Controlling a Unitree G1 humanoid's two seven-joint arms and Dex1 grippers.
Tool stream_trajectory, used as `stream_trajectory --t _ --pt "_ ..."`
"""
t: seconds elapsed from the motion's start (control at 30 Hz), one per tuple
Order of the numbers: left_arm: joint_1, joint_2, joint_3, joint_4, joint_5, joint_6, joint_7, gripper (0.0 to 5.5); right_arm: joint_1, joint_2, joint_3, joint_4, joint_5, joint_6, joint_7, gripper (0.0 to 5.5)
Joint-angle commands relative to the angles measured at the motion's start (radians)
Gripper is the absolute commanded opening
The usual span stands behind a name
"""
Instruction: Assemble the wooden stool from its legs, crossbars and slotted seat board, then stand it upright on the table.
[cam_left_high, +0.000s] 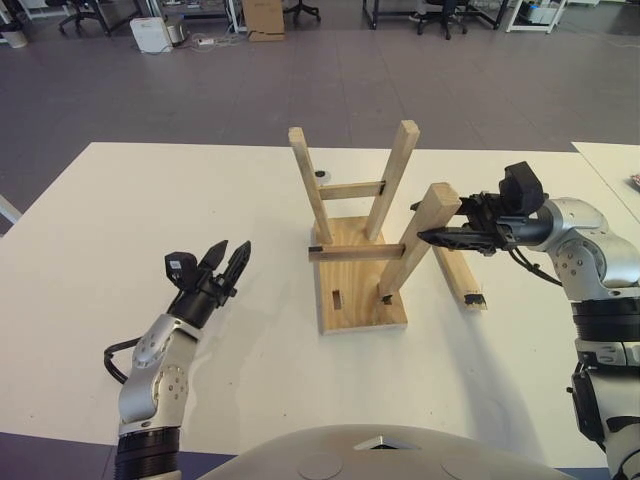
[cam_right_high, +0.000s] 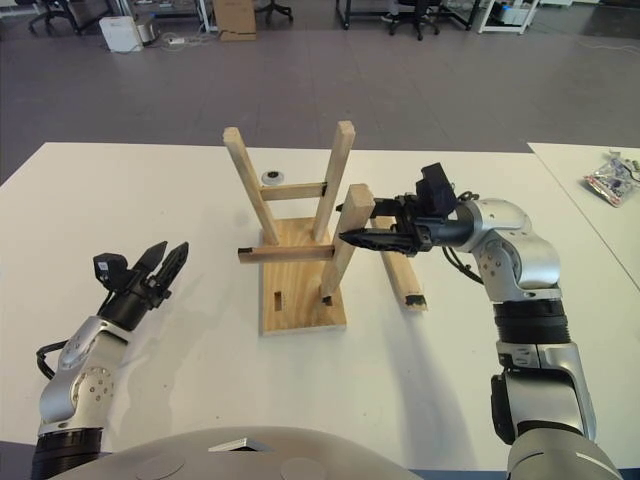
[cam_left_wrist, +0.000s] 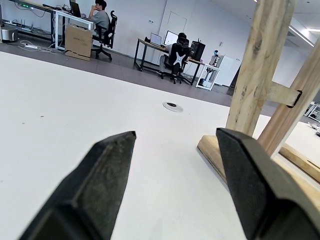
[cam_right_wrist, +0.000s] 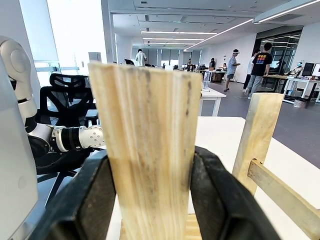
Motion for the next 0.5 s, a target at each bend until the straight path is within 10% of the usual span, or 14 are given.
stream_trajectory --t 0.03,0.5 --pt "-0.019 -0.002 0.001 0.016 0.009 -0.005 -0.007 2.96 -0.024 -0.010 -0.015 -0.006 0.005 0.024 0.003 2.05" --pt "-0.013 -0.012 -0.001 0.020 0.012 -0.010 -0.016 2.96 -0.018 -0.001 0.002 0.026 -0.042 -0.008 0.027 2.05"
